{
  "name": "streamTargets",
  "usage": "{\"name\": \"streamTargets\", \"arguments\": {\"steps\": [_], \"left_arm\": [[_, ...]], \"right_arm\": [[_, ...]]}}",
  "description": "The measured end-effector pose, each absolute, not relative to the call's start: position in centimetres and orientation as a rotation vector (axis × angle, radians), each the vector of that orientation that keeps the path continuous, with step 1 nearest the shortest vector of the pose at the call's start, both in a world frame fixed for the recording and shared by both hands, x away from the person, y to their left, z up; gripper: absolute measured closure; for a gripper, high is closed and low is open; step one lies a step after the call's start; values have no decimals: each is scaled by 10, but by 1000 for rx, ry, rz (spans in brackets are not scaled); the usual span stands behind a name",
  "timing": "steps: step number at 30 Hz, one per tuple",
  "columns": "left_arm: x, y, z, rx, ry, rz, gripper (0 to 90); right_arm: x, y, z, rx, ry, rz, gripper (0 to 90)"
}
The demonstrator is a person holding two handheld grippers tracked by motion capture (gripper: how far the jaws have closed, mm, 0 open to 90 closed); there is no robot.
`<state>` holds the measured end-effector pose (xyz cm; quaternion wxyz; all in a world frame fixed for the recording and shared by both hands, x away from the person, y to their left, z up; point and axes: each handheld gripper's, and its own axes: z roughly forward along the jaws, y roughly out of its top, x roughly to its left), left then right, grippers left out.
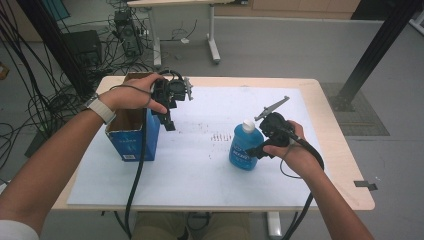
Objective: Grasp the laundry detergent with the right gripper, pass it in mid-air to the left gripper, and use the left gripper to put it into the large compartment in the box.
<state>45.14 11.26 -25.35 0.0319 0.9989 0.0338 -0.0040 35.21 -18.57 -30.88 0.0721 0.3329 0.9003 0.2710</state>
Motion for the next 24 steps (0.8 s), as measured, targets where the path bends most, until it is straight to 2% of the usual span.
{"name": "streamTargets", "arguments": {"steps": [24], "left_arm": [[452,113,-255,3072,107,-19,101]], "right_arm": [[353,-185,-314,1001,2705,823,68]]}}
